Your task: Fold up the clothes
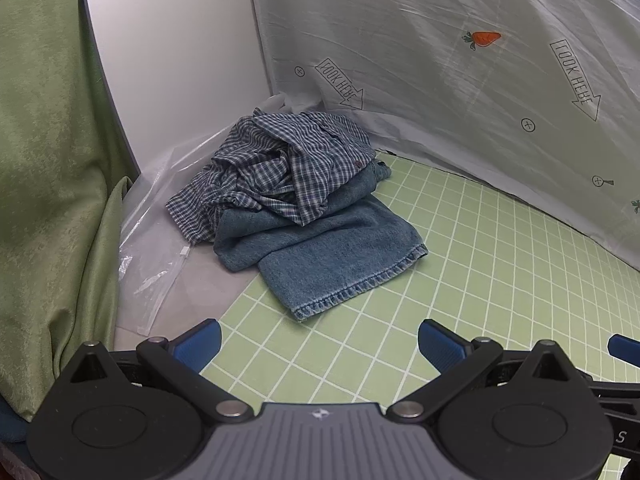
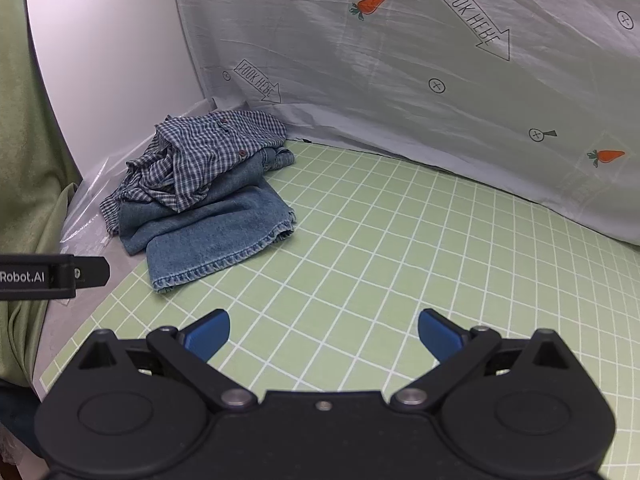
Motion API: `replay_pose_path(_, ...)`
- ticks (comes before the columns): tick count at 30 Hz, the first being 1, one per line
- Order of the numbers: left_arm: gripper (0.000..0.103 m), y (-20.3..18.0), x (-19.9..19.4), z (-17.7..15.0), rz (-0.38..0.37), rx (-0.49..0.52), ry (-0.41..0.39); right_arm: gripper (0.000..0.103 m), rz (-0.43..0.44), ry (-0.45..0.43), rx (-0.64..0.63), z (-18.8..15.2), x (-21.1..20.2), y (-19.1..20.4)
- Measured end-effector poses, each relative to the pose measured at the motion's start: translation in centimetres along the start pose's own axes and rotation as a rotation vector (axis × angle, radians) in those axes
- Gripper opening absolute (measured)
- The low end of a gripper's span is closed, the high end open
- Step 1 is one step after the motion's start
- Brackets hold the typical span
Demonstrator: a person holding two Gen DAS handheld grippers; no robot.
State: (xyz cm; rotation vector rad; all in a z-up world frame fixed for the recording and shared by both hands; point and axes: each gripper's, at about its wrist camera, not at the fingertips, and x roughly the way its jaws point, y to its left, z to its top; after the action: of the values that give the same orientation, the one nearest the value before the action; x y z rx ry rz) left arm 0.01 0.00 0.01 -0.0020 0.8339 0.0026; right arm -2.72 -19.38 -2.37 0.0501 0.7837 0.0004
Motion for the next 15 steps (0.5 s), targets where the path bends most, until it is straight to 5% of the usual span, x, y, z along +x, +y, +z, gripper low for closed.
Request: replay_pose_path(15,0.103,0.16,0.13,-0.13,0.004,-0.007,0.005,0.102,0.008,0.004,-0.013,-0.14,0.17,-0.17)
